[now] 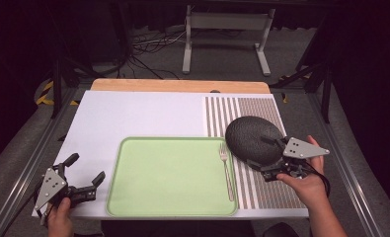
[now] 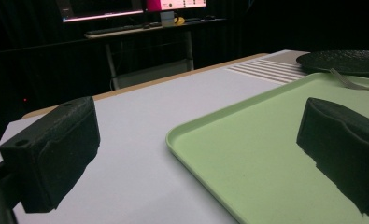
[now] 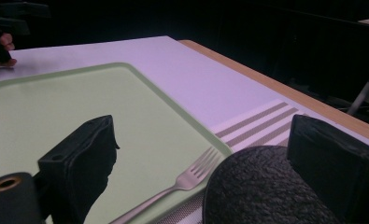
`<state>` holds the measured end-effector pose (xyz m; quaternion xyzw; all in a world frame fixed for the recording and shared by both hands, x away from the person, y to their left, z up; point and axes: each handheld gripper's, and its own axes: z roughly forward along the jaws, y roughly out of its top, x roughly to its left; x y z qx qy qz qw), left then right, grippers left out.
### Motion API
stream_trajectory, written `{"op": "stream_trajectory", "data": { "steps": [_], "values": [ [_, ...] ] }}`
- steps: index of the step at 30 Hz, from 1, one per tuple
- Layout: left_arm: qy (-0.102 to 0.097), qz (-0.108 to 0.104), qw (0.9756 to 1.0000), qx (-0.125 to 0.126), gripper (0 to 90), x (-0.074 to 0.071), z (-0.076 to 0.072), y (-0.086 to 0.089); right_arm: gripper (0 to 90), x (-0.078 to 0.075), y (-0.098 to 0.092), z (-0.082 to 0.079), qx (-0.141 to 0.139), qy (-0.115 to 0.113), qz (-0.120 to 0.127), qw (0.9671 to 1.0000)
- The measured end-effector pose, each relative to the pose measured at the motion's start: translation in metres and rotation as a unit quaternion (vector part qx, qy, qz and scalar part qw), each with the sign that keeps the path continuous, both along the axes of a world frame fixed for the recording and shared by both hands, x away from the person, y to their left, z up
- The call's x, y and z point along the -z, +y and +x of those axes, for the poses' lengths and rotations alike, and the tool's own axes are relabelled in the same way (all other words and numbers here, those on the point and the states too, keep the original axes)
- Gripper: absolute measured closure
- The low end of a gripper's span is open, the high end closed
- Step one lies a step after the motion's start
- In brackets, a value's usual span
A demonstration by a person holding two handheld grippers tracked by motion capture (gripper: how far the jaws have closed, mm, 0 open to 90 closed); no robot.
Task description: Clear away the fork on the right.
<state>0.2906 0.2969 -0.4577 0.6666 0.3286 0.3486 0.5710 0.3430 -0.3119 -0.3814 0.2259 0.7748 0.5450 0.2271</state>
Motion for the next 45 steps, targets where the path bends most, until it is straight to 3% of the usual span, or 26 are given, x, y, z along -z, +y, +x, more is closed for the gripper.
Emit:
{"op": "stream_trajectory", "data": {
  "steps": [17, 22, 25, 32, 33, 35, 45],
  "values": [
    [0.0, 0.0, 1.0, 0.0, 0.1, 0.0, 0.0, 0.0, 9.4, 0.033, -0.028, -0.004, 0.014, -0.001, 0.037, 0.9992],
    [-0.001, 0.0, 1.0, 0.0, 0.0, 0.0, 0.0, 0.0, 9.4, 0.04, -0.031, -0.005, 0.011, -0.002, 0.027, 0.9996],
    [-0.001, 0.0, 1.0, 0.001, 0.0, 0.0, 0.0, 0.0, 9.5, 0.048, -0.034, -0.006, 0.008, -0.002, 0.035, 0.9994],
    [-0.003, -0.001, 1.0, 0.002, 0.1, -0.001, 0.0, 0.001, 9.7, 0.063, -0.037, -0.009, 0.008, 0.012, 0.04, 0.9991],
    [-0.003, -0.001, 1.0, 0.002, 0.1, -0.001, 0.0, 0.002, 9.6, 0.069, -0.038, -0.01, 0.01, 0.021, 0.03, 0.9993],
    [-0.004, -0.001, 1.0, 0.001, 0.1, -0.001, 0.0, 0.002, 9.6, 0.071, -0.037, -0.011, 0.01, 0.028, 0.017, 0.9994],
    [-0.003, -0.003, 1.0, 0.001, 0.0, -0.001, 0.0, 0.002, 9.3, 0.07, -0.037, -0.011, 0.018, 0.032, 0.023, 0.9991]
  ]
}}
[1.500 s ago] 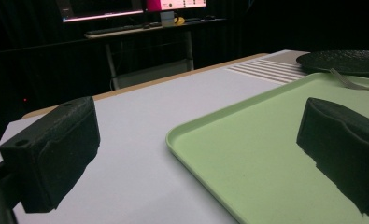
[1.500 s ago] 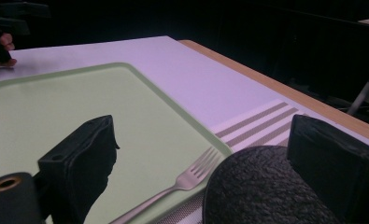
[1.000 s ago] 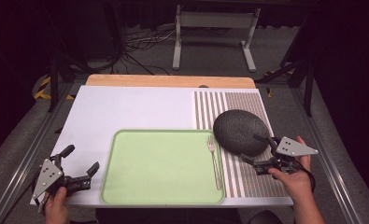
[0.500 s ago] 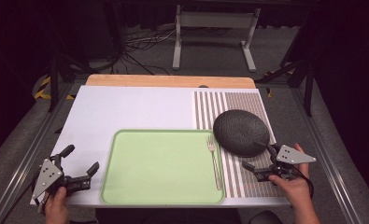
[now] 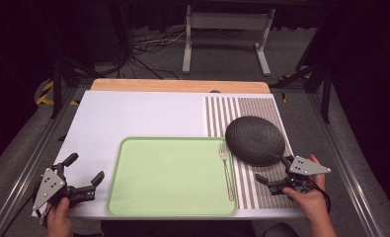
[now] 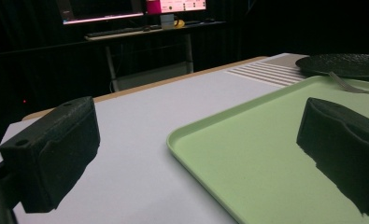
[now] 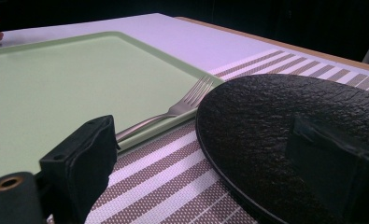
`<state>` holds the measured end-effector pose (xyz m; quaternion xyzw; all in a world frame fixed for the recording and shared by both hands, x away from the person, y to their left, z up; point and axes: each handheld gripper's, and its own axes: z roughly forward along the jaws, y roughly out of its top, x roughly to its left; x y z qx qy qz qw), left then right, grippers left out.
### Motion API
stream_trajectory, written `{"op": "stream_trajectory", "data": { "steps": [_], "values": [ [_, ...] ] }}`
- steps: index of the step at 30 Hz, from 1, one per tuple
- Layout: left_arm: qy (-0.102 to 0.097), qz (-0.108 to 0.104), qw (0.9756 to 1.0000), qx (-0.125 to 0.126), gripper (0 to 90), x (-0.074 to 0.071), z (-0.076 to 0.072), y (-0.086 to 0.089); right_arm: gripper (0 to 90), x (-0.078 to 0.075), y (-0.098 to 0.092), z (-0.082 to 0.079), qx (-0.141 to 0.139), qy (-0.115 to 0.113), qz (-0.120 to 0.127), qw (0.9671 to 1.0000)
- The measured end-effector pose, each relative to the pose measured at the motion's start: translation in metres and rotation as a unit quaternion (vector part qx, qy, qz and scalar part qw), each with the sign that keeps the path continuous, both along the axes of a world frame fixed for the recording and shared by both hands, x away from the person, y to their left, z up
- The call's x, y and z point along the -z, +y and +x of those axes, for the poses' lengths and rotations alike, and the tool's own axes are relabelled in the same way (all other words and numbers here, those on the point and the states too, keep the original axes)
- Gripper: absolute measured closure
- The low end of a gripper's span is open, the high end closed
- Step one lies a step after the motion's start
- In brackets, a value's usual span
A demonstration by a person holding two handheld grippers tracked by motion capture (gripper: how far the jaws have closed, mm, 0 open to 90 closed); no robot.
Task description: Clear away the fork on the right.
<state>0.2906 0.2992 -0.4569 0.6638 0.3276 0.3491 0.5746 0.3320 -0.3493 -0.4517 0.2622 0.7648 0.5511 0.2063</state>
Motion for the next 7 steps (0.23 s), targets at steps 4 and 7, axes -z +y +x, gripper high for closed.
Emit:
{"op": "stream_trajectory", "data": {
  "steps": [4, 7],
  "values": [
    [0.0, 0.0, 1.0, 0.001, 0.1, 0.0001, 0.0005, 0.0001, 9.4, -0.0004, -0.0012, -0.0005, 0.003, 0.0, -0.002, 1.0],
    [0.0, -0.001, 1.0, 0.002, 0.1, 0.0003, 0.0005, 0.0002, 9.8, -0.0016, -0.0017, -0.0004, 0.004, -0.004, 0.003, 1.0]
  ]
}}
